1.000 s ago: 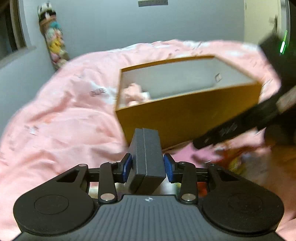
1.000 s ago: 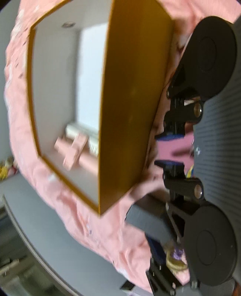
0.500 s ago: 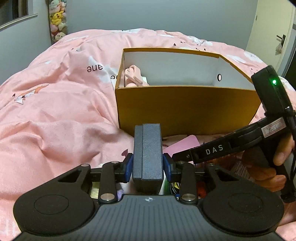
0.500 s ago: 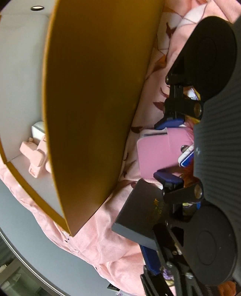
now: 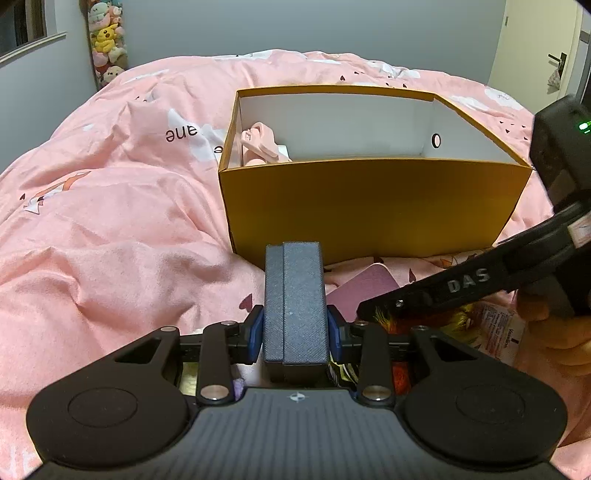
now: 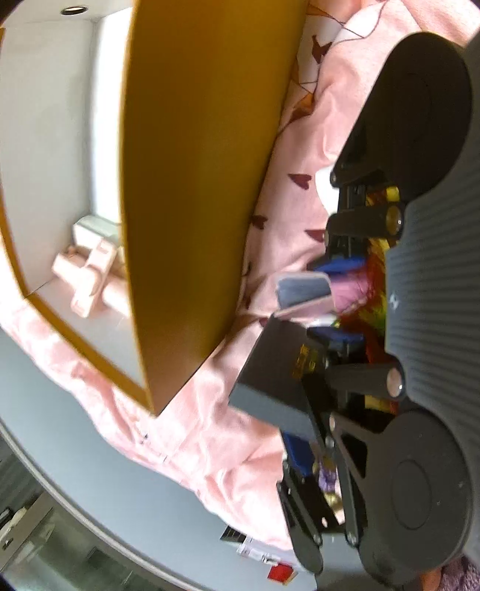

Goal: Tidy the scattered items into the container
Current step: 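Grasp the pink card wallet with the right tool, then carry the black box toward the orange box with the left tool while the right tool carries the pink wallet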

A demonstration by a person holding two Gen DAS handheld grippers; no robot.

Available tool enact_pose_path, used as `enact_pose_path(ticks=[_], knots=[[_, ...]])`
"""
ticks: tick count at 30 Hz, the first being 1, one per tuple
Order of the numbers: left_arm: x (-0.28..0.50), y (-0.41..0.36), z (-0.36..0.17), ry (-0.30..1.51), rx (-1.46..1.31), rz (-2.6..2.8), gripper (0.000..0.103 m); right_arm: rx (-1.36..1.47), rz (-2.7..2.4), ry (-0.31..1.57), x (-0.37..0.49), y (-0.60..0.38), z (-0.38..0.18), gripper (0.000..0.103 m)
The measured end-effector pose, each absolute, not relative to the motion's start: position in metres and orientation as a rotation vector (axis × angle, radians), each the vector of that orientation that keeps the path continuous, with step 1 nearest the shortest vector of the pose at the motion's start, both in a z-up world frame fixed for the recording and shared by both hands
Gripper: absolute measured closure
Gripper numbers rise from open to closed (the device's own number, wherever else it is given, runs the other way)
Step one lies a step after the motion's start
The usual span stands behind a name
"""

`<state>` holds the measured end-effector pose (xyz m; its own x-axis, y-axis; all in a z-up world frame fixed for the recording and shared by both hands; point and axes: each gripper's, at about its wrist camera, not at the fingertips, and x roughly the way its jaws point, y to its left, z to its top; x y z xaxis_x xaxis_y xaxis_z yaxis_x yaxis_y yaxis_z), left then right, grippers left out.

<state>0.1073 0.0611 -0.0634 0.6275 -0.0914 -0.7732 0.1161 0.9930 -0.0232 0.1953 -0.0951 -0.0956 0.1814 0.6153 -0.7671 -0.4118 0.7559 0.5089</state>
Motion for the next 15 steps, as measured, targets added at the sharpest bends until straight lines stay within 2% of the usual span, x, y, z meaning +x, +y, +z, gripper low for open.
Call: enact_pose_path(ticks=[4,15], knots=[[0.106,0.066,-0.060,0.875,-0.011,-0.125,0.065,0.254,0.713,1.201,0.198,-0.100,-0.096,0.079],[0.100,0.076,-0.042,0.822,-0.124,-0.146,0.065,0.144,0.647,1.040,0.178,-0.114,-0.049,0.081]])
